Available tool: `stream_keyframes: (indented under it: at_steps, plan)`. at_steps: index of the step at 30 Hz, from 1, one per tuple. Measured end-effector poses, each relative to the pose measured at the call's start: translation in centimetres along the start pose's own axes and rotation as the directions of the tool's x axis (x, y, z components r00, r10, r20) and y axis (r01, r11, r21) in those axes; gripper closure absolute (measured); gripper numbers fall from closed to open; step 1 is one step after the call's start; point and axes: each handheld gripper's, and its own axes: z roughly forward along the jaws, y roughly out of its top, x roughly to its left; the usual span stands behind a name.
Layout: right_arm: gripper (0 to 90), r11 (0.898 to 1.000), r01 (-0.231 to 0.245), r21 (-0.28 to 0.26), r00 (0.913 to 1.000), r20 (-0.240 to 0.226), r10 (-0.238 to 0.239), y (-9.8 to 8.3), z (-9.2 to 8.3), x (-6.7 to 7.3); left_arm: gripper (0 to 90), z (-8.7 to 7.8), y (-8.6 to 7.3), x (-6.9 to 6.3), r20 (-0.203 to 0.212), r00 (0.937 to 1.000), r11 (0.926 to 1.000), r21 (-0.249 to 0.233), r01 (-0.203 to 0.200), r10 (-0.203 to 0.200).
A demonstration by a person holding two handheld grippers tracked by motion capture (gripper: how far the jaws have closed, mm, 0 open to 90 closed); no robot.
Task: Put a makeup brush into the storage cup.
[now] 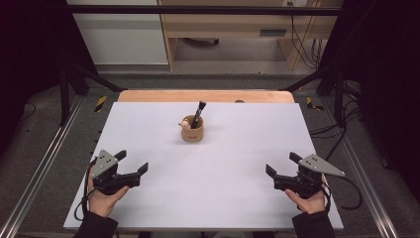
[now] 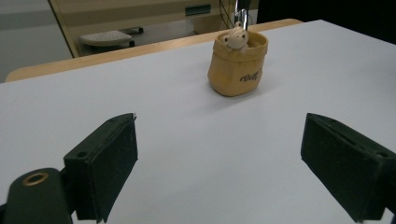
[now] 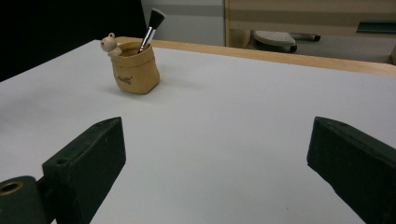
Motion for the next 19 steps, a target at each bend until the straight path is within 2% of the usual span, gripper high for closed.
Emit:
stream_keyframes:
  at_steps: [8,10,15,19]
  plan:
    - [4.9,1.0,-0.006,-0.004,1.0,0.007,0.006,-0.1,-0.2,-0.2,10.7,-1.1,-0.3,0.8,-0.023,0.9995,0.9996,-0.02,0.021,-0.021]
    - [4.8,1.0,-0.005,-0.004,1.0,0.007,0.005,-0.2,-0.2,-0.2,10.5,-1.2,-0.3,0.9,-0.025,0.9996,0.9998,-0.014,0.014,-0.015]
    - [4.6,1.0,0.004,0.0,0.9999,0.01,-0.004,-0.3,-0.2,-0.2,10.2,-1.4,-0.5,1.1,-0.02,0.9995,0.9995,-0.018,0.025,-0.025]
    - [4.6,1.0,0.004,0.003,1.0,0.006,-0.004,-0.3,-0.1,-0.2,10.2,-1.4,-0.5,1.1,-0.013,0.9998,0.9998,-0.013,0.016,-0.017]
